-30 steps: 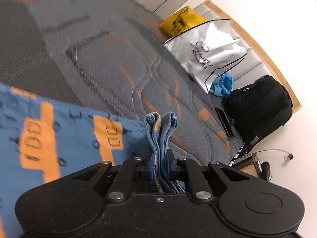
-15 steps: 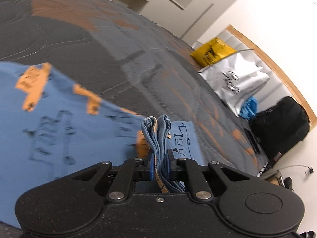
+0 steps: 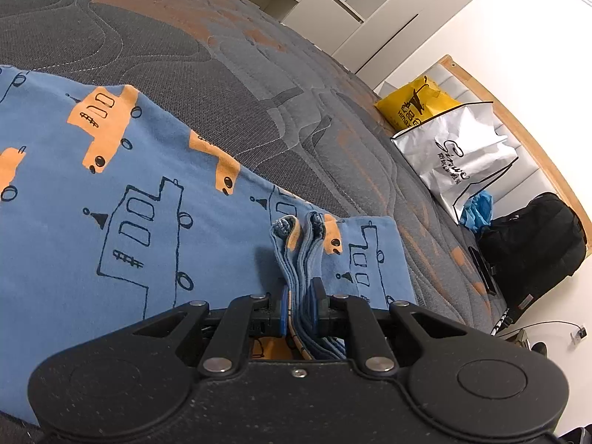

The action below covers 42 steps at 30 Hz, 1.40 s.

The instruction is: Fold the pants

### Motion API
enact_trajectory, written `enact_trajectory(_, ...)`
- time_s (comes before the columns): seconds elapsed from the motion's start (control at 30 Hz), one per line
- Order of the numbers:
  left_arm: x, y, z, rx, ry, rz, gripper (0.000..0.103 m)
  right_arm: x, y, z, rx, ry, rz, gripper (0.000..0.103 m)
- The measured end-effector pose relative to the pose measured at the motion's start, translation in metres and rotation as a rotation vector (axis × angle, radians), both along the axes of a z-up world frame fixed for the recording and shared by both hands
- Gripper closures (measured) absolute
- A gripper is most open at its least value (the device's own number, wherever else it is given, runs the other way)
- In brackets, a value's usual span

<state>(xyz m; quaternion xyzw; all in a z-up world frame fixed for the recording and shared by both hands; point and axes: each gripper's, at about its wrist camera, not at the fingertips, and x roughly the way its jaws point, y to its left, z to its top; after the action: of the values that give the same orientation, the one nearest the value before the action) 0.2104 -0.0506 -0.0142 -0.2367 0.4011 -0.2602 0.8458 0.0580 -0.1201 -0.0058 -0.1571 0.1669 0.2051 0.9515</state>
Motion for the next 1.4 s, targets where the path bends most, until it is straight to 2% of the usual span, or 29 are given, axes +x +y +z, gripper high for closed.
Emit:
enact_trajectory(0.1,-0.003,0.001,0.004,-0.01,-0.016,-0.006,0.092,-0.003,0.001,0.002,0.014,-0.012,-0.006,0.088)
enact_trajectory(0.3,-0.009,0.016,0.023,-0.025,-0.104,-0.006,0.092,-0.005,0.01,0.016,0.022,-0.066,0.009,0.088)
enact_trajectory(0.5,-0.016,0.058,0.036,-0.016,-0.144,0.06,0.092,0.001,0.041,0.025,0.002,-0.084,0.09,0.088)
enact_trajectory(0.6,-0.02,0.082,0.038,0.014,-0.154,0.111,0.092,0.008,0.063,0.027,-0.008,-0.083,0.143,0.088)
enact_trajectory(0.7,-0.019,0.104,0.036,0.039,-0.147,0.155,0.092,0.017,0.086,0.025,-0.011,-0.059,0.198,0.088)
enact_trajectory(0.87,-0.01,0.132,0.017,0.061,-0.086,0.206,0.092,0.033,0.115,0.015,-0.038,0.001,0.258,0.086)
enact_trajectory(0.93,-0.008,0.137,0.009,0.048,-0.07,0.212,0.092,0.038,0.119,0.011,-0.047,0.031,0.263,0.084)
enact_trajectory(1.13,-0.007,0.139,0.005,0.024,-0.079,0.214,0.089,0.044,0.117,0.012,-0.038,0.038,0.268,0.078)
enact_trajectory(1.23,-0.012,0.141,0.008,0.025,-0.093,0.241,0.082,0.044,0.118,0.014,-0.032,0.029,0.281,0.058)
enact_trajectory(1.27,-0.013,0.141,0.01,0.035,-0.102,0.252,0.071,0.041,0.116,0.015,-0.032,0.018,0.277,0.046)
enact_trajectory(1.3,-0.014,0.14,0.013,0.05,-0.117,0.269,0.055,0.036,0.112,0.016,-0.032,-0.001,0.267,0.035)
enact_trajectory(1.33,-0.015,0.14,0.016,0.07,-0.134,0.288,0.046,0.035,0.108,0.017,-0.03,-0.018,0.259,0.029)
enact_trajectory(1.37,-0.016,0.138,0.02,0.1,-0.155,0.307,0.031,0.032,0.102,0.019,-0.028,-0.041,0.241,0.019)
enact_trajectory(1.4,-0.016,0.136,0.023,0.127,-0.175,0.322,0.024,0.031,0.095,0.021,-0.028,-0.063,0.217,0.011)
